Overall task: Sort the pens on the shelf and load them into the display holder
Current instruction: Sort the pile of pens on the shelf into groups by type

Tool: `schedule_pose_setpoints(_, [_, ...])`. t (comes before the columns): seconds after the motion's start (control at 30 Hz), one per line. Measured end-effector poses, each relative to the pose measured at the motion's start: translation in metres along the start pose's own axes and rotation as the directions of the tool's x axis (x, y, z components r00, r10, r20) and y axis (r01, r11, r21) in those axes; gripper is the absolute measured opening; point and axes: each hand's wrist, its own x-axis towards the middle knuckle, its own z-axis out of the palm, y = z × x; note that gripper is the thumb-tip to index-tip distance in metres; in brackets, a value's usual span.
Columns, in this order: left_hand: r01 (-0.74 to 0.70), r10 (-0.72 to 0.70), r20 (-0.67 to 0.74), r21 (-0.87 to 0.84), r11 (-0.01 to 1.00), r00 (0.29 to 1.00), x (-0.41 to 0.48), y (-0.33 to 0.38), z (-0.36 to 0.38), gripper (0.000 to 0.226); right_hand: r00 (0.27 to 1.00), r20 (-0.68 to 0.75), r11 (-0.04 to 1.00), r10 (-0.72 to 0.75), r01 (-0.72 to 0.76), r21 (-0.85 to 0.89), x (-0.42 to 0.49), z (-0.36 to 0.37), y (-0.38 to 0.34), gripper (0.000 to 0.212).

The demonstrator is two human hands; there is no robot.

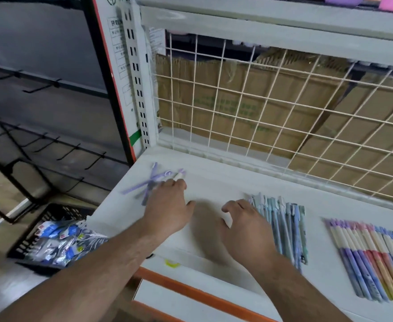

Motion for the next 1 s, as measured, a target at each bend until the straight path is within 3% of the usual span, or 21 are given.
schedule_pose_setpoints(0.13, [0.069,-0.064,-0.030,0.226,0.972,0.998,0.024,-0.043,-0.007,0.065,0.999,-0.031,1.000,0.025,-0.026,-0.012,0.017,0.013,-0.024,0.026])
schedule_pose_setpoints(0.3, [0.096,-0.139,0.162,0.248,0.964,0.977,0.051,-0.075,-0.011,0.083,0.993,-0.063,0.995,0.099,-0.099,0.012,0.036,0.029,-0.049,0.021])
schedule_pose_setpoints(0.37, [0.093,-0.128,0.255,0.145,0.985,0.959,0.060,-0.077,-0.014,0.068,0.990,-0.026,0.991,0.136,-0.136,0.018,0.042,0.035,-0.055,0.022])
schedule_pose_setpoints(0.43, [0.156,-0.134,0.330,-0.041,0.987,0.934,0.066,-0.076,-0.017,0.036,0.987,-0.002,0.987,0.162,-0.162,0.022,0.045,0.040,-0.059,0.022])
schedule_pose_setpoints(0.5, [0.223,-0.161,0.402,-0.112,0.968,0.901,0.071,-0.072,-0.020,0.028,0.985,0.007,0.985,0.173,-0.173,0.016,0.048,0.042,-0.063,0.022])
schedule_pose_setpoints(0.63, [0.029,-0.082,0.363,0.149,0.988,0.928,0.071,-0.064,-0.019,0.016,0.978,0.026,0.978,0.207,-0.207,-0.007,0.050,0.043,-0.068,0.022])
schedule_pose_setpoints(0.77, [-0.106,0.044,0.351,0.162,0.981,0.935,0.069,-0.064,-0.012,0.014,0.973,0.042,0.974,0.227,-0.226,-0.024,0.050,0.042,-0.068,0.024])
schedule_pose_setpoints(1.0, [-0.216,0.150,0.336,0.167,0.962,0.930,0.064,-0.050,-0.010,0.011,0.972,0.067,0.975,0.223,-0.222,-0.030,0.041,0.035,-0.061,0.026])
